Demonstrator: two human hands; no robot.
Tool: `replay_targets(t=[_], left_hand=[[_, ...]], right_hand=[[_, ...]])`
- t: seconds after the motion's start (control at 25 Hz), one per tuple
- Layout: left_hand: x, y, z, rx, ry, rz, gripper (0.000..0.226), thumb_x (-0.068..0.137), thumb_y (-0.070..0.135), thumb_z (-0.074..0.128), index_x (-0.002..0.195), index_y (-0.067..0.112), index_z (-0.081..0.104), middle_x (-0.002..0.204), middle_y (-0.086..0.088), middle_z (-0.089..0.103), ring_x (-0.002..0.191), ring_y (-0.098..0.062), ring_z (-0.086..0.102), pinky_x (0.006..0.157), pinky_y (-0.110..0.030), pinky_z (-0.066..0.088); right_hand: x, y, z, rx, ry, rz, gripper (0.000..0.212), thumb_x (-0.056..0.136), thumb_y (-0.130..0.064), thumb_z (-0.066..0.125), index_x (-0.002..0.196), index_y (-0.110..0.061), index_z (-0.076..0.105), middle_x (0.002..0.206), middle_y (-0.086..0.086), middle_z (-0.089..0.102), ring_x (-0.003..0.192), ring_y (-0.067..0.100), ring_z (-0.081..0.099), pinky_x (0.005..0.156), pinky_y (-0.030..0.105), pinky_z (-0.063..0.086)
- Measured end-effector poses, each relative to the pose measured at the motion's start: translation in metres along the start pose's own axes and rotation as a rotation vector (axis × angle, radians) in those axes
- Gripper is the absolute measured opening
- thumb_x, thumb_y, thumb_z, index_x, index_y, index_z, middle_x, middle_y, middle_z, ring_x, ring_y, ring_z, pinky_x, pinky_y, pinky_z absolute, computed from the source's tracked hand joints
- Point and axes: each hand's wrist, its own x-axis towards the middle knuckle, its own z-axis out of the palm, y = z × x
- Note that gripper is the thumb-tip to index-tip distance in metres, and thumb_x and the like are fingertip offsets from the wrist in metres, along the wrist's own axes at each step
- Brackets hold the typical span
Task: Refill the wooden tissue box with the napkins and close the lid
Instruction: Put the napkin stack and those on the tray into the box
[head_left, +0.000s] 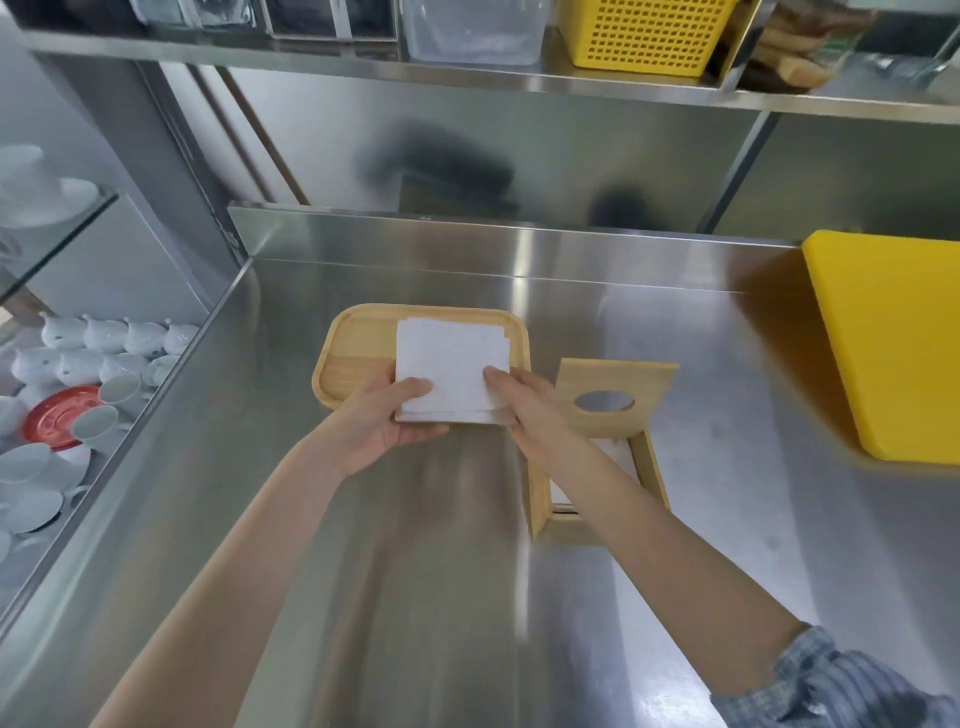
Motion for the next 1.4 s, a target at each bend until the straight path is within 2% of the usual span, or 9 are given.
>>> replay_targets(t=[0.16, 0.32, 0.48, 0.6, 0.68, 0.76, 1.0, 1.24, 1.4], left_hand=[[-0.029, -0.016, 0.018, -0.038, -0.046, -0.017, 0.025, 0.088, 0.012, 0.058, 0.109, 0.025, 0.056, 0.1, 0.006, 0.069, 0.082, -0.009, 0.072, 0.059, -0.027, 0.059], [-0.044, -0.033, 0.037, -0.034, -0.023, -0.002, 0.039, 0.08, 0.022, 0.064, 0.118, 0.022, 0.055, 0.105, 0.003, 0.068, 0.09, -0.012, 0.068, 0.059, -0.025, 0.058], [-0.052, -0.043, 0.053, 0.035, -0.053, -0.042, 0.031, 0.084, 0.02, 0.062, 0.115, 0.022, 0.057, 0.104, 0.002, 0.069, 0.091, -0.014, 0.069, 0.062, -0.027, 0.06], [-0.053, -0.05, 0.063, 0.092, -0.084, -0.073, 0.041, 0.081, 0.023, 0.066, 0.12, 0.02, 0.056, 0.109, 0.002, 0.07, 0.098, -0.016, 0.068, 0.07, -0.033, 0.06], [-0.054, -0.055, 0.069, 0.116, -0.084, -0.096, 0.03, 0.088, 0.023, 0.059, 0.119, 0.02, 0.056, 0.109, 0.002, 0.07, 0.1, -0.017, 0.067, 0.075, -0.035, 0.059], [-0.054, -0.06, 0.075, 0.118, -0.079, -0.116, 0.021, 0.093, 0.02, 0.051, 0.112, 0.019, 0.059, 0.106, 0.0, 0.071, 0.094, -0.016, 0.069, 0.075, -0.033, 0.06], [-0.044, -0.068, 0.094, 0.246, 0.001, -0.117, 0.019, 0.094, 0.016, 0.049, 0.11, 0.016, 0.059, 0.099, 0.0, 0.071, 0.082, -0.012, 0.07, 0.074, -0.027, 0.059], [-0.024, -0.078, 0.114, 0.472, 0.219, -0.102, 0.013, 0.092, 0.015, 0.05, 0.093, 0.011, 0.062, 0.093, -0.007, 0.065, 0.08, -0.017, 0.061, 0.069, -0.021, 0.053], [-0.013, -0.079, 0.124, 0.893, 0.294, -0.008, 0.014, 0.09, 0.02, 0.052, 0.082, 0.011, 0.058, 0.076, -0.004, 0.056, 0.078, -0.021, 0.05, 0.06, -0.023, 0.039]], right_hand=[[-0.035, -0.004, -0.014, -0.113, 0.038, -0.087, 0.047, 0.081, -0.019, 0.065, 0.125, -0.007, 0.052, 0.129, 0.015, 0.058, 0.12, 0.032, 0.054, 0.108, 0.047, 0.041], [-0.065, 0.002, -0.032, -0.074, -0.03, -0.073, 0.058, 0.079, -0.031, 0.066, 0.128, -0.007, 0.048, 0.129, 0.012, 0.058, 0.119, 0.028, 0.055, 0.107, 0.046, 0.042], [-0.086, 0.007, -0.052, -0.105, -0.055, -0.023, 0.056, 0.08, -0.032, 0.066, 0.127, -0.006, 0.05, 0.127, 0.011, 0.061, 0.116, 0.027, 0.058, 0.104, 0.046, 0.046], [-0.097, 0.004, -0.066, -0.186, 0.097, -0.05, 0.044, 0.085, -0.02, 0.065, 0.124, -0.008, 0.05, 0.118, 0.005, 0.061, 0.105, 0.02, 0.058, 0.085, 0.028, 0.052], [-0.102, 0.004, -0.076, -0.242, 0.155, -0.079, 0.041, 0.087, -0.017, 0.063, 0.125, -0.009, 0.049, 0.11, 0.003, 0.059, 0.096, 0.016, 0.055, 0.066, 0.01, 0.047], [-0.105, 0.003, -0.089, -0.269, 0.204, -0.097, 0.038, 0.088, -0.016, 0.06, 0.124, -0.009, 0.05, 0.105, 0.001, 0.057, 0.093, 0.015, 0.053, 0.059, 0.005, 0.045], [-0.105, 0.0, -0.117, -0.411, 0.28, -0.107, 0.034, 0.087, -0.019, 0.061, 0.119, -0.013, 0.052, 0.115, 0.008, 0.064, 0.103, 0.024, 0.059, 0.092, 0.039, 0.05], [-0.097, -0.008, -0.128, -0.781, 0.318, -0.203, 0.036, 0.087, -0.017, 0.06, 0.12, -0.005, 0.053, 0.116, 0.01, 0.065, 0.101, 0.024, 0.058, 0.084, 0.028, 0.045], [-0.085, -0.013, -0.131, -1.019, 0.305, -0.207, 0.035, 0.087, -0.016, 0.056, 0.12, -0.005, 0.051, 0.119, 0.015, 0.063, 0.108, 0.034, 0.057, 0.087, 0.039, 0.051]])
